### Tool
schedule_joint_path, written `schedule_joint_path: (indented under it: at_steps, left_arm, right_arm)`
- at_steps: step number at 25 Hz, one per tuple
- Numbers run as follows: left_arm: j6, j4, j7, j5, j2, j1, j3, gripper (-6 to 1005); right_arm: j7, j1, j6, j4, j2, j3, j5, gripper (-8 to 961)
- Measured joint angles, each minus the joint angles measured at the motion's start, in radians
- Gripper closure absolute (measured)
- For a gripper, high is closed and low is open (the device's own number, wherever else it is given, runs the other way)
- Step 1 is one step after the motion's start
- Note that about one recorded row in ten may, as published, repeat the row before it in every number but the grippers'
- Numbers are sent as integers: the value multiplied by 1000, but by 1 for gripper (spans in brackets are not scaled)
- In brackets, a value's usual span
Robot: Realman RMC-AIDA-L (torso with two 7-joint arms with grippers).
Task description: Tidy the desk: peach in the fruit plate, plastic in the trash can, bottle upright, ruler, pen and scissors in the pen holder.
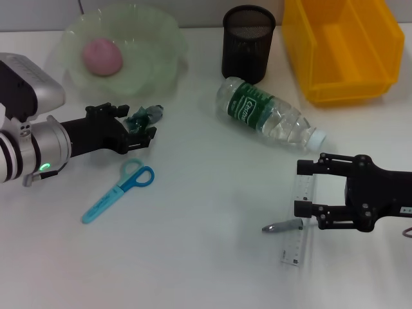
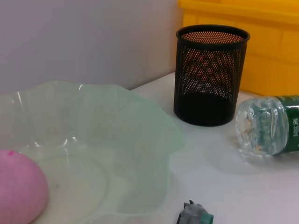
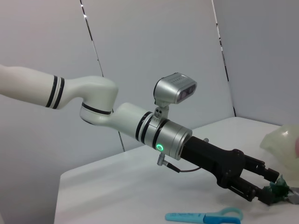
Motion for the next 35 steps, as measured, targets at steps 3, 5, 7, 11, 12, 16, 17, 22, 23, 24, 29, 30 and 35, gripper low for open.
schedule_joint_path:
  at_steps: [3,5,7,11,12,16,17,22,23,24,29,30,35]
  left_arm:
    - [-11,-3,0,0,0,-4,9,184]
    - [-19,-4,0,0,-1,-7,15,205]
    - [-28,-5,1,0,-1,-9,18,261]
    - [-41,-5,1,0,-1,-15,29,406]
    - [-46,-5,1,0,-1,-16,34,426]
    - [-56,-6,1,0,-1,-20,54,507]
    - [-57,-6,1,0,-1,-21,54,527]
    - [-58,-6,1,0,1,-25,56,640]
    - [-57,-6,1,0,2,-26,57,662]
    - [-57,-6,1,0,2,-26,57,684]
    - [-52,-6,-7,2,3,-27,57,814]
    - [-41,-4,-10,3,4,-27,56,845]
    - [36,6,-14,0,6,-21,38,955]
  right_arm:
    - [0,-1,-1,0,0,3,0,185]
    - [0,-1,-5,0,0,5,-2,185]
    - [0,-1,-8,0,0,6,-3,185]
    - [0,-1,-9,0,0,6,-3,185]
    - [0,-1,-9,0,0,6,-4,185]
    - [0,-1,-11,0,-1,6,-4,186]
    - [0,-1,-12,0,-1,6,-4,186]
    - [0,-2,-20,0,-4,6,-3,186]
    - [0,-2,-23,0,-5,7,-2,186]
    - [0,-2,-23,0,-5,7,-2,186]
    - [0,-3,-24,0,-6,7,-1,185]
    - [0,-3,-24,0,-6,7,-1,185]
    - [0,-3,-24,0,-6,7,0,187]
